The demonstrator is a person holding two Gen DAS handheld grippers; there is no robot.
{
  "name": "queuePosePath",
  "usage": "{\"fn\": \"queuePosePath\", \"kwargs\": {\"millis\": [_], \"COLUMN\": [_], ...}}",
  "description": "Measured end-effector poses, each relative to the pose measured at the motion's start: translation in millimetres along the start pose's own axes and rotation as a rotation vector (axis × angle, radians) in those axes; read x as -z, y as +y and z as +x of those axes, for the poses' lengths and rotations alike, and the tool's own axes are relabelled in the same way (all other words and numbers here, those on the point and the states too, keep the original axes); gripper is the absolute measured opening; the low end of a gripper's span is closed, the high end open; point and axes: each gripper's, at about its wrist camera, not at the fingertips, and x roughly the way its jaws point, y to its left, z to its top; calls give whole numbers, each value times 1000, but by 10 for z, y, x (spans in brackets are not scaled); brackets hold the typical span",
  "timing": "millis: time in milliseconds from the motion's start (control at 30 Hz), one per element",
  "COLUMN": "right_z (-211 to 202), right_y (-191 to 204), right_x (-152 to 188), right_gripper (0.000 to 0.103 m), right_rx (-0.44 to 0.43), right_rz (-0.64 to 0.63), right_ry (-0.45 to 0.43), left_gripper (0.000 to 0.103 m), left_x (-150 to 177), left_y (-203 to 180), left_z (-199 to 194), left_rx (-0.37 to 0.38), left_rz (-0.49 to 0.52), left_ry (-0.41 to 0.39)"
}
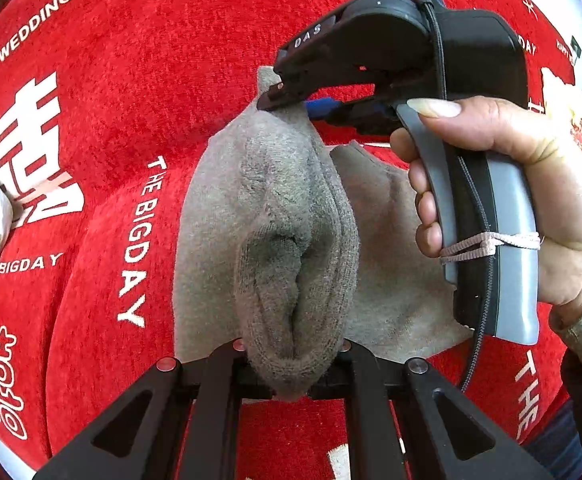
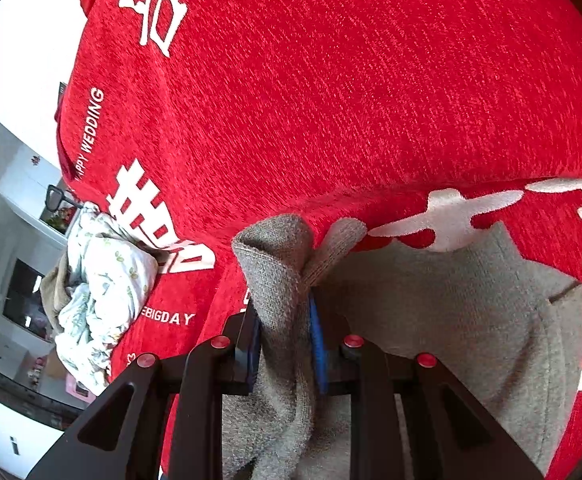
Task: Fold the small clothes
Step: 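Hold the lifted sweater with both grippers beside each other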
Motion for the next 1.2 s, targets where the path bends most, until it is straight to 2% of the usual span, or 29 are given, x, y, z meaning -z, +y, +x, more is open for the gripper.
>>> {"fn": "queuePosePath", "kwargs": {"millis": [533, 933, 1200], "right_z": [-393, -623, -774], "right_y": [-337, -856, -1004], "right_x": [-4, 43, 17], "right_gripper": [23, 23, 23], "right_rx": [-107, -144, -139], "right_rz": [7, 77, 94], "right_ry": [-79, -133, -152], "left_gripper": [10, 10, 10], "left_x": [-119, -178, -218], "left_y": [-522, -924, -1156], "left_z": [177, 338, 346], "left_rx": [-10, -23, -5], "left_rz": [99, 167, 189], "left_ry": [57, 85, 84]}}
